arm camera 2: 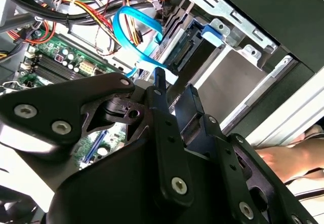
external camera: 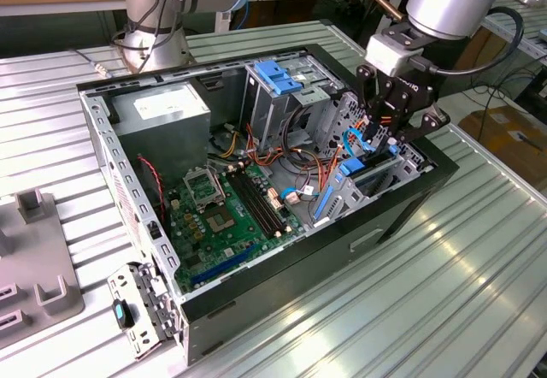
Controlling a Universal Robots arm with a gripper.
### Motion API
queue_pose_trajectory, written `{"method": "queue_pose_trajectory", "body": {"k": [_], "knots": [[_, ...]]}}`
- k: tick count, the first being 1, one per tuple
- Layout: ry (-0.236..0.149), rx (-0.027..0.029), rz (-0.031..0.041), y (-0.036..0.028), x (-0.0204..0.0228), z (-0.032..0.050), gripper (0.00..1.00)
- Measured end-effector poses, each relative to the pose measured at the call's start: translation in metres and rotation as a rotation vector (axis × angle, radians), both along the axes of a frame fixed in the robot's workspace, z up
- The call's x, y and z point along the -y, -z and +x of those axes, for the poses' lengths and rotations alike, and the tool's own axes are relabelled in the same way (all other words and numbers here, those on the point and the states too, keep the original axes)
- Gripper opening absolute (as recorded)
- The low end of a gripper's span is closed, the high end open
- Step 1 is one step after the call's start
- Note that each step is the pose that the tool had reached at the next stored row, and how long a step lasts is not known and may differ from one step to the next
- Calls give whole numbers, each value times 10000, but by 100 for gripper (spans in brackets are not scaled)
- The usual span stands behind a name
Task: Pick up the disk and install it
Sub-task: 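Insert the first disk wire, then insert the second disk wire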
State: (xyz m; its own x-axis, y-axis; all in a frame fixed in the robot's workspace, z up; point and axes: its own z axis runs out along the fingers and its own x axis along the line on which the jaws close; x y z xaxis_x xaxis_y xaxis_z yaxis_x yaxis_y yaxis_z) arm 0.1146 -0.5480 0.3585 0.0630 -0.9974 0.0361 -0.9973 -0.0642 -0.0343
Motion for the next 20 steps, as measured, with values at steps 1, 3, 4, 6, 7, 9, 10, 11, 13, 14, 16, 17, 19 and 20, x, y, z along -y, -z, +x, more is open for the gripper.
{"method": "queue_pose_trajectory", "body": {"k": [1,3,4,6,7,9,10,11,13,14,16,17,19,20], "knots": [[46,-30,29,2,0,0,35],[103,-65,57,1,-1,2,35],[125,-74,59,1,-1,2,35],[147,-77,59,2,-1,2,35],[151,-77,59,1,0,2,35],[155,-77,59,1,0,2,35],[156,-77,59,1,0,2,35],[157,-77,59,1,0,2,35],[170,-77,59,1,0,2,35],[182,-77,59,1,0,2,35],[183,-77,59,2,0,2,35],[184,-77,59,1,0,2,35],[186,-77,59,1,0,2,35],[187,-77,60,2,0,2,35]]}}
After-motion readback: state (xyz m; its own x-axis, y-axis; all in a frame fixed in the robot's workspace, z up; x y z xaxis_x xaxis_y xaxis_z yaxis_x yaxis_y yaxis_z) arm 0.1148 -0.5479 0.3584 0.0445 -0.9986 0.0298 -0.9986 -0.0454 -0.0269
